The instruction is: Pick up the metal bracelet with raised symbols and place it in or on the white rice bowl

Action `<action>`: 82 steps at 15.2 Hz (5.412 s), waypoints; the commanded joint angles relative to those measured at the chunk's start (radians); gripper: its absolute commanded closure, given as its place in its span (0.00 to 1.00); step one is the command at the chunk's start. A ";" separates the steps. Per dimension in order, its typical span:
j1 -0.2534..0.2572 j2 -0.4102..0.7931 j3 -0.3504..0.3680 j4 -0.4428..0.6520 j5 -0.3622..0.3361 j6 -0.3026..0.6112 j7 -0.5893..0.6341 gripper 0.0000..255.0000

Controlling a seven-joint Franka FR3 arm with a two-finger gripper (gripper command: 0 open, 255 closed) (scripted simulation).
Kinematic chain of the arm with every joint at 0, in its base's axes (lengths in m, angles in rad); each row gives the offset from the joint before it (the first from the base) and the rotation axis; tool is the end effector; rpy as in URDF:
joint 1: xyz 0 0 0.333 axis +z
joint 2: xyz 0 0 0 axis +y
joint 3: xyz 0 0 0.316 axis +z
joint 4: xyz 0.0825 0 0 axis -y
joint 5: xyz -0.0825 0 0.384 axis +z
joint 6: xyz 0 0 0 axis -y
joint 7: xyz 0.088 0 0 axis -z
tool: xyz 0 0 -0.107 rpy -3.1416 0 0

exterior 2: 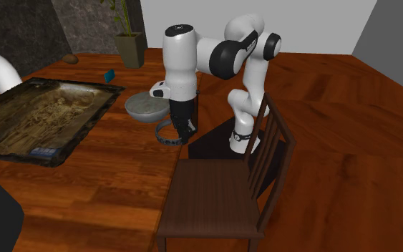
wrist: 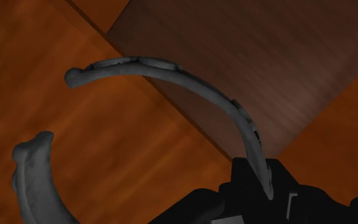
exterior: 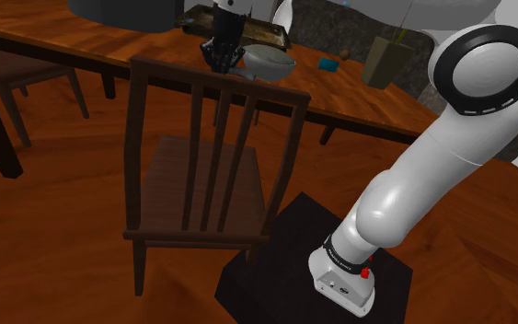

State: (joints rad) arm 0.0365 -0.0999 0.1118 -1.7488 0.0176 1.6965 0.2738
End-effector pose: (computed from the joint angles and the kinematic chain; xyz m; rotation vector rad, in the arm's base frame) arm 0.5265 0.0831 0.6049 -3.1184 0.1992 -0.0697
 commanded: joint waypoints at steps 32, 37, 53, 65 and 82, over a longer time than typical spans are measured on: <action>0.013 0.227 0.012 0.716 -0.029 -0.492 0.021 1.00; -0.017 0.257 -0.007 0.800 -0.027 -0.545 -0.027 1.00; -0.176 0.164 -0.107 0.576 0.002 -0.417 -0.274 1.00; -0.176 0.087 -0.107 0.367 0.002 -0.284 -0.277 1.00; -0.177 0.183 -0.108 0.633 0.002 -0.455 -0.275 0.00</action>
State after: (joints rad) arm -0.1405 0.0821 0.0039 -1.1185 0.0198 1.2433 -0.0018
